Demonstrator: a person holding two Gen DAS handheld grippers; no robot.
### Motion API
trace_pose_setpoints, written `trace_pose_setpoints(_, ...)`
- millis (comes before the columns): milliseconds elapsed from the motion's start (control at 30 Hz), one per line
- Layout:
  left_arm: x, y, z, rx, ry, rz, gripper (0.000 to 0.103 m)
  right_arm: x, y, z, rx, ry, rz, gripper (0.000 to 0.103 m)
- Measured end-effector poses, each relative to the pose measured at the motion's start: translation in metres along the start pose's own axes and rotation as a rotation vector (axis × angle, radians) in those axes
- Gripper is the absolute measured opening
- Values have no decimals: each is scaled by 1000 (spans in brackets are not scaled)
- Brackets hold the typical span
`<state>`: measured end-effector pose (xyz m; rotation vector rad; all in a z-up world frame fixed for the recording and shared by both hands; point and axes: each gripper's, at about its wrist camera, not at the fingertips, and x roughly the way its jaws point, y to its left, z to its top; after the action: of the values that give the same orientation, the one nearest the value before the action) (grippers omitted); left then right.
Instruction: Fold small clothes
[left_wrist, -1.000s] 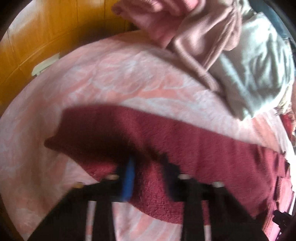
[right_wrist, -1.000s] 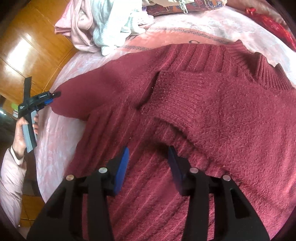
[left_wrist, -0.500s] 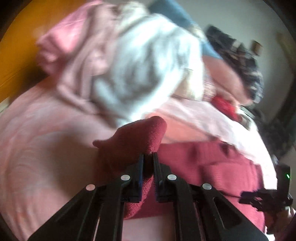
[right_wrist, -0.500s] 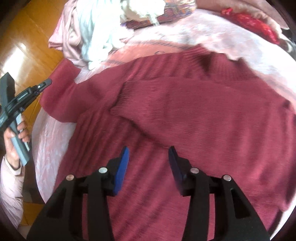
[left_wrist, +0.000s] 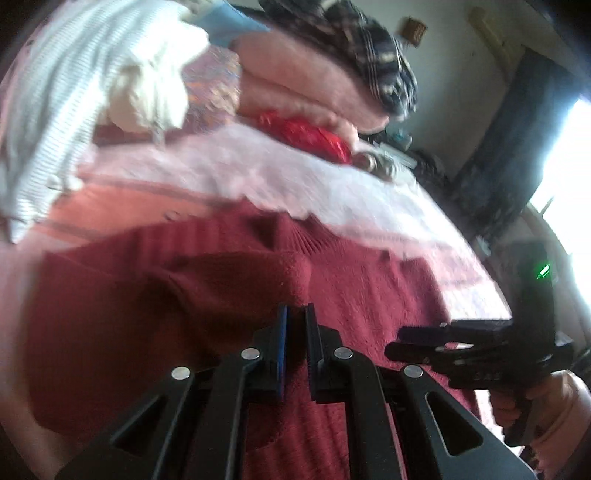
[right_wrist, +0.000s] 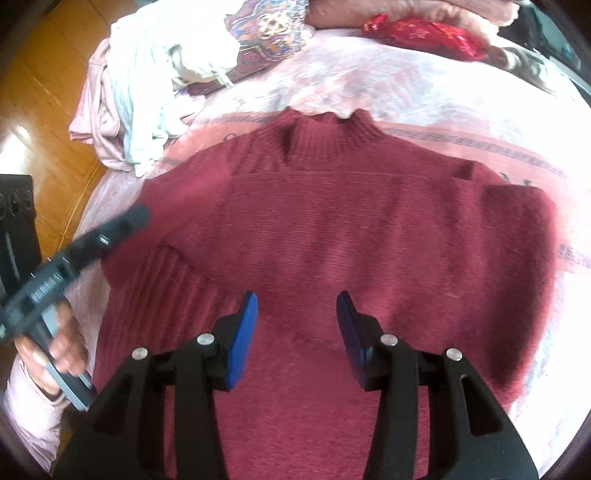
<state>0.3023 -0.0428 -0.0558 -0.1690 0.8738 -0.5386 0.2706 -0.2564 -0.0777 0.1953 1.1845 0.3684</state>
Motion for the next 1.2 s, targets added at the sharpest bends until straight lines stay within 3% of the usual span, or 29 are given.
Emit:
trace_pose_setpoints(133, 49, -2, -17, -32, 142, 12, 10, 5, -13, -4, 38, 25, 15, 46)
trace_pose_setpoints(233, 42, 8, -19, -95, 157, -21, 22, 7, -12, -2, 53, 35, 37, 46)
trace_pose_setpoints(300, 14, 18, -13, -123, 109, -22, 64, 8, -6, 2, 54, 32, 49, 46)
trace_pose_setpoints(367, -19, 32, -4, -108, 26, 20, 75, 12, 6, 10, 55, 39, 75, 48)
trace_pose_setpoints(500, -56, 74, 3, -96, -25, 196, 75, 35, 33, 28, 90, 63, 148, 49)
trace_pose_setpoints(667, -70, 125, -10, -203, -24, 249, 75, 74, 45, 42, 198, 102, 192, 47)
trace_pose_setpoints(700, -71, 133, -15, -213, -24, 256, 75, 83, 48, 43, 211, 113, 207, 42)
trace_pose_setpoints(767, -74, 145, -21, -229, -21, 272, 75, 88, 56, 45, 193, 107, 209, 12)
trace_pose_setpoints(833, -78, 153, -22, -245, -26, 275, 75, 78, 65, 47, 125, 70, 179, 9)
trace_pose_setpoints(967, -76, 145, -21, -213, -34, 274, 75, 40, 66, 49, 5, -17, 95, 8)
trace_pose_setpoints(1100, -49, 128, -24, -157, 38, 280, 75, 47, 45, 39, -41, 25, -73, 9)
trace_pose_setpoints(1200, -23, 123, -30, -130, 107, 318, 75, 58, 30, 33, -10, 62, -79, 23)
